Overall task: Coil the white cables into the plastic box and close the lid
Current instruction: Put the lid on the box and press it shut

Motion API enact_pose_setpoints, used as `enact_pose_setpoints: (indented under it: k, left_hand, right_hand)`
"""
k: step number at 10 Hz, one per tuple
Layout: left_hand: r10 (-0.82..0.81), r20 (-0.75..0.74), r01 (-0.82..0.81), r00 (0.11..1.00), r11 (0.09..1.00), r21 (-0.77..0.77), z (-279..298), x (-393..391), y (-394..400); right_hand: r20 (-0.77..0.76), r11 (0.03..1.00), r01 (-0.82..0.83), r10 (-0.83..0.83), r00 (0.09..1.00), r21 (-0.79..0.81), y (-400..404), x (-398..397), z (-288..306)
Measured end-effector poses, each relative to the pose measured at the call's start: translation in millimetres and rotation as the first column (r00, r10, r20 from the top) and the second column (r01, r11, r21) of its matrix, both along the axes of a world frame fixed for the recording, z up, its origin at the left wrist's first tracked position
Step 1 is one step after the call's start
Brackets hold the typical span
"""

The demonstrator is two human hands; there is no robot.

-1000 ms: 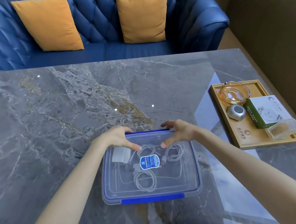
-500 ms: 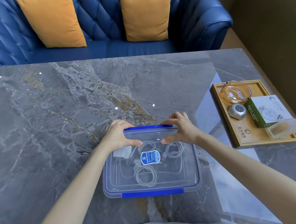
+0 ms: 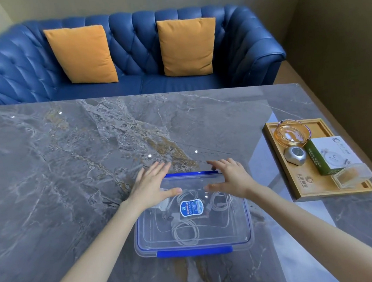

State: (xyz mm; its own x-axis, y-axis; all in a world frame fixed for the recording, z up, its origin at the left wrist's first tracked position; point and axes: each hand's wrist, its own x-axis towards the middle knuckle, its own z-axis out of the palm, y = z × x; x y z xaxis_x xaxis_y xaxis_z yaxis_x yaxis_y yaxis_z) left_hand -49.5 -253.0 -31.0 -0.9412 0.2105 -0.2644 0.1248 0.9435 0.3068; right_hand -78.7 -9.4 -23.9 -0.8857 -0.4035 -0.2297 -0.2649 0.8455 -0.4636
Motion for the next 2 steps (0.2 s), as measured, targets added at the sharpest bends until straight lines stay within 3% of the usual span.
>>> enact_pose_setpoints:
  k: [1,2]
  left_hand:
    - [-0.022,-0.019,0.022,1.000,1.000,0.002,17,-5,1]
    - [-0.020,-0.154,0.021,0.988,1.000,0.003,65,-26,1]
  right_hand:
    - [-0.048,0.992,0.026,-0.033,0.998,-0.125,-3,2,32]
    - [-0.167,0.944,0.010,-0.069,0.984,-0.330,2,3,105]
